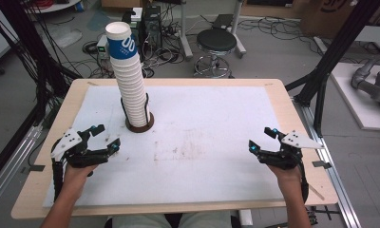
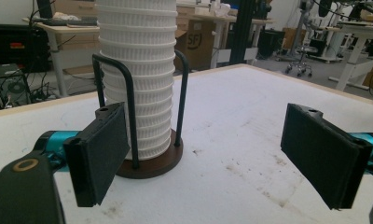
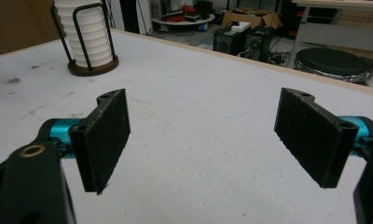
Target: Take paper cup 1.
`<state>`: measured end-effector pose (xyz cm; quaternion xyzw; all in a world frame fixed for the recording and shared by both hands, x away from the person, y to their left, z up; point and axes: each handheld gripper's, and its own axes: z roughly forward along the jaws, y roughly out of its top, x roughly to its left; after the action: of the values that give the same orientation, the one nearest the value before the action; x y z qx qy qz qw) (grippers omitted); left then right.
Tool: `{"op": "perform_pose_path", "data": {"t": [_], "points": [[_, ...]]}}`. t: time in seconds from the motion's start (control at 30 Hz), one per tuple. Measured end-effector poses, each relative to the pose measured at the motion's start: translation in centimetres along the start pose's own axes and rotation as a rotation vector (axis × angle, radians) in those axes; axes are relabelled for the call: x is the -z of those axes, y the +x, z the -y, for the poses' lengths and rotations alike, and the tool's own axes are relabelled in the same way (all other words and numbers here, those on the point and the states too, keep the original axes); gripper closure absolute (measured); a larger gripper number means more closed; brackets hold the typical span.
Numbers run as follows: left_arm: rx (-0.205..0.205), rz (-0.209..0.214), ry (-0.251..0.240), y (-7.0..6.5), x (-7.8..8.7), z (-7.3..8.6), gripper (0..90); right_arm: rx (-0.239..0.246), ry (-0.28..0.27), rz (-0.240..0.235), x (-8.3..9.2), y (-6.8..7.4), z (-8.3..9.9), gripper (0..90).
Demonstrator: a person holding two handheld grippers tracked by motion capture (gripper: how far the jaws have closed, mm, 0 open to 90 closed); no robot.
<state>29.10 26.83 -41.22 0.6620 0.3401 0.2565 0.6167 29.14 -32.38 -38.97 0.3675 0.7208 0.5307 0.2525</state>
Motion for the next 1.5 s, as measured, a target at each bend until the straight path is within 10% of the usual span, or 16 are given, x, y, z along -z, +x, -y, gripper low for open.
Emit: {"op": "perform_pose_path", "data": {"t": [0.87,1.5], "points": [[-0.001,0.02,0.004,-0.6,-0.4,-1.3,15.5,0.001,0.017,-0.027,-0.1,0.3,0.1,18.6],[-0.027,0.065,-0.039,1.4,-1.7,-13.3,15.0,-0.006,0.023,-0.03,0.2,0.3,0.2,18.6]]}}
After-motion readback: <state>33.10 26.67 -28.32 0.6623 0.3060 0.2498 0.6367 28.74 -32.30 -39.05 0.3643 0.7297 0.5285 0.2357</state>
